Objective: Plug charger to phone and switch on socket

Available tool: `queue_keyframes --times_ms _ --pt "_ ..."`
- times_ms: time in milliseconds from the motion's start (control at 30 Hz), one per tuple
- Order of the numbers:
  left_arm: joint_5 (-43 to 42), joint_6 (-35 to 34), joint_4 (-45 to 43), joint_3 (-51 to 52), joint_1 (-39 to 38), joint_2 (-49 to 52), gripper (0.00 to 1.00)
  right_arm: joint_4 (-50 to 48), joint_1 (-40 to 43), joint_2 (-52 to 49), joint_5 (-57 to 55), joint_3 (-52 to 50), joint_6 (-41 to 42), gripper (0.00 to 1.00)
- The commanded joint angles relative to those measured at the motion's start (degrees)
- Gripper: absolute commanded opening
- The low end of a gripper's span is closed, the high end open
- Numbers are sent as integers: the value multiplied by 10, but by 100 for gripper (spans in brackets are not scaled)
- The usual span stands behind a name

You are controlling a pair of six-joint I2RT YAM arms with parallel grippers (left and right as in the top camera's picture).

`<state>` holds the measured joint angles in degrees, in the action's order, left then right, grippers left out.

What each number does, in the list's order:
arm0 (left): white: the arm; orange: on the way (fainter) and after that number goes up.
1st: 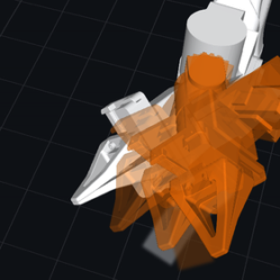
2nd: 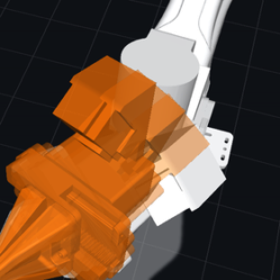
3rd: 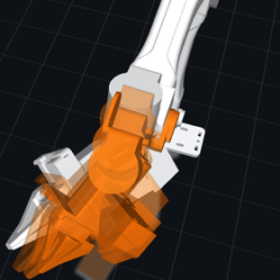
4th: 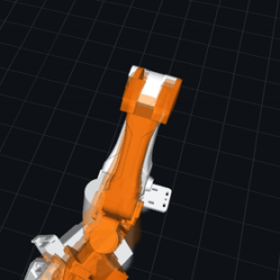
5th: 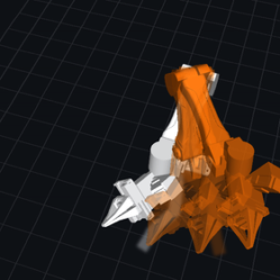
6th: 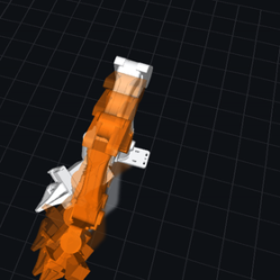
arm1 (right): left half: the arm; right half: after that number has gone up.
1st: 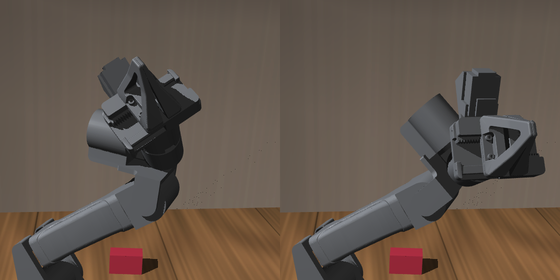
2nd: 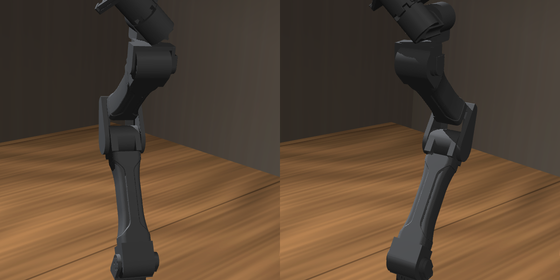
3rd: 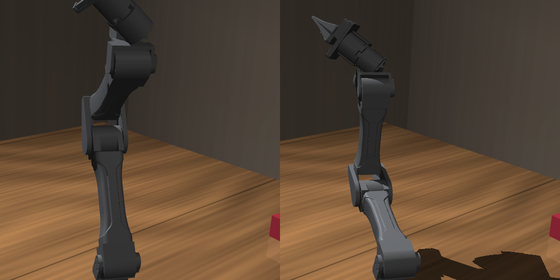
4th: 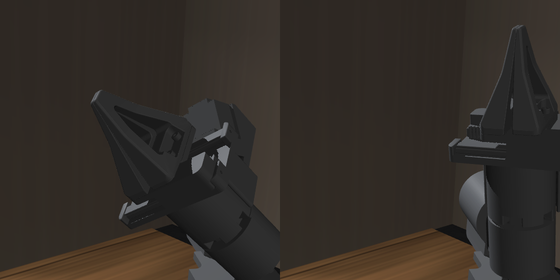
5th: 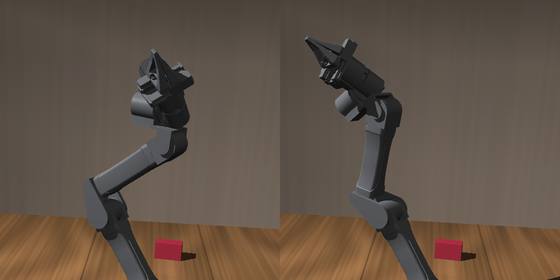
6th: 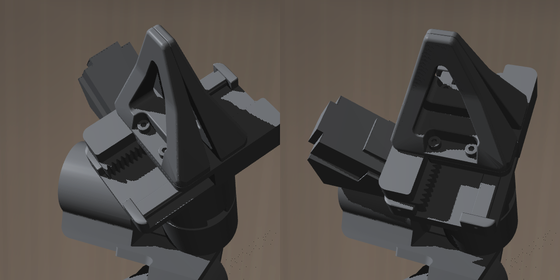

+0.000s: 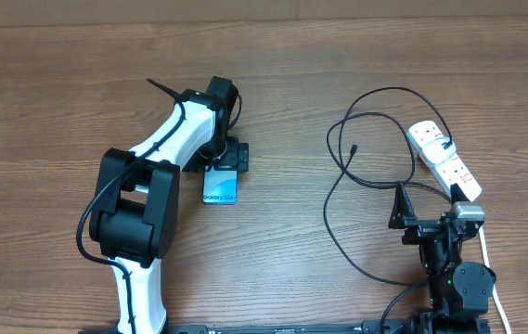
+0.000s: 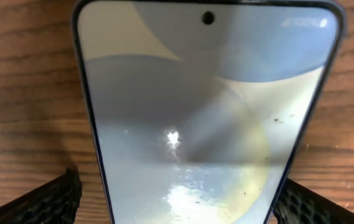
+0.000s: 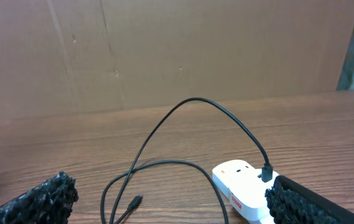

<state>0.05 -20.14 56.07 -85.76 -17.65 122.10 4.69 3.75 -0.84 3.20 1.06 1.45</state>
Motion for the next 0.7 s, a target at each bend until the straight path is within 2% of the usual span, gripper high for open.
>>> queue_keyframes --times_ms 0,67,100,200,267,367,533,667 --pt "51 -108 15 41 -4 67 100 -3 1 6 3 -6 -2 100" --pt "43 -110 14 41 -4 67 100 -3 1 6 3 -6 -2 100" --pt "21 -86 6 41 -4 67 100 -3 1 6 3 -6 -2 100" --pt "-101 49 -24 41 -4 67 100 -3 1 6 3 -6 -2 100" --pt "-146 82 -30 41 -4 67 100 -3 1 6 3 -6 -2 100" --pt "-123 82 -31 41 -4 67 100 -3 1 6 3 -6 -2 100" --pt "-33 82 -30 41 -4 67 100 -3 1 6 3 -6 -2 100" --pt "-24 81 -34 41 -4 67 100 -3 1 6 3 -6 -2 100"
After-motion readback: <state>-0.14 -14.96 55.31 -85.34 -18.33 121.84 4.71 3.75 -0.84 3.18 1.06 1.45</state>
